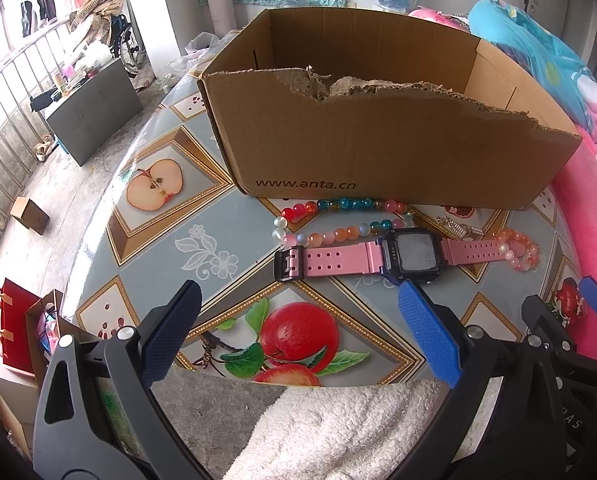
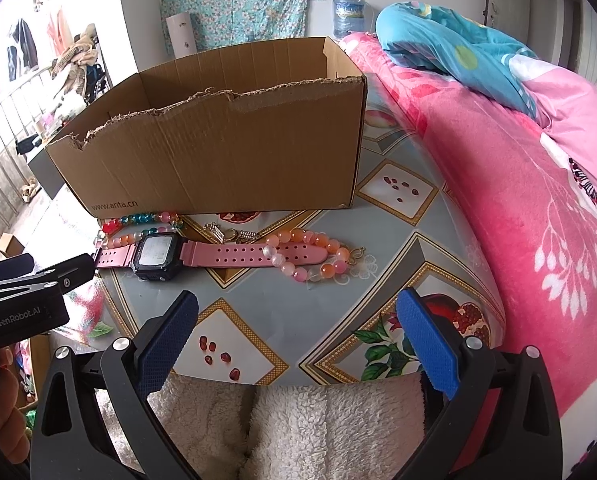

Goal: Organize jewelry

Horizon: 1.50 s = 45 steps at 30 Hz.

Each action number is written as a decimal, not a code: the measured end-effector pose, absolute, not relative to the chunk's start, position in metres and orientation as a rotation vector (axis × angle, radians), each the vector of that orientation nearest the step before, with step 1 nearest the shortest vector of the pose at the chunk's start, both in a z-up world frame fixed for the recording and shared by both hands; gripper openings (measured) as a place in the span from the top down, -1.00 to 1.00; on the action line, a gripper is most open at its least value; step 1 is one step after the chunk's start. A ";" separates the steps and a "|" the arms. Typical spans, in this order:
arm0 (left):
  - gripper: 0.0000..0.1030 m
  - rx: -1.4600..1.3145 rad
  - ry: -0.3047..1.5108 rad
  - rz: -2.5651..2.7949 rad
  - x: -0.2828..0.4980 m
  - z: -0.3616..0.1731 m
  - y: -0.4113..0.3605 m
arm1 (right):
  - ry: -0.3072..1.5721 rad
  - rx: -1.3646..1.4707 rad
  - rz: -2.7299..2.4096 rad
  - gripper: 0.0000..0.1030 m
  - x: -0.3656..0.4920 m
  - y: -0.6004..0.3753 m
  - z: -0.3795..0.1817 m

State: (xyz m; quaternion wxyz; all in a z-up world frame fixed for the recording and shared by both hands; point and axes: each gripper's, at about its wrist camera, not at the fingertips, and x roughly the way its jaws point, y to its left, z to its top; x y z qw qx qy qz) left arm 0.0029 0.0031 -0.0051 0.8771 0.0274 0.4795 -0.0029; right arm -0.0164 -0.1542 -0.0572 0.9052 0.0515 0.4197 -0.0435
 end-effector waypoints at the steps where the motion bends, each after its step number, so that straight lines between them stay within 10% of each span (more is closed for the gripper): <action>1: -0.86 0.057 1.001 -0.006 0.003 -0.005 0.003 | 0.868 0.107 -0.090 -0.88 -0.016 -0.155 -0.058; 45: -0.86 0.119 1.010 -0.050 0.006 -0.043 0.005 | 0.892 0.094 -0.086 -0.88 -0.017 -0.155 -0.081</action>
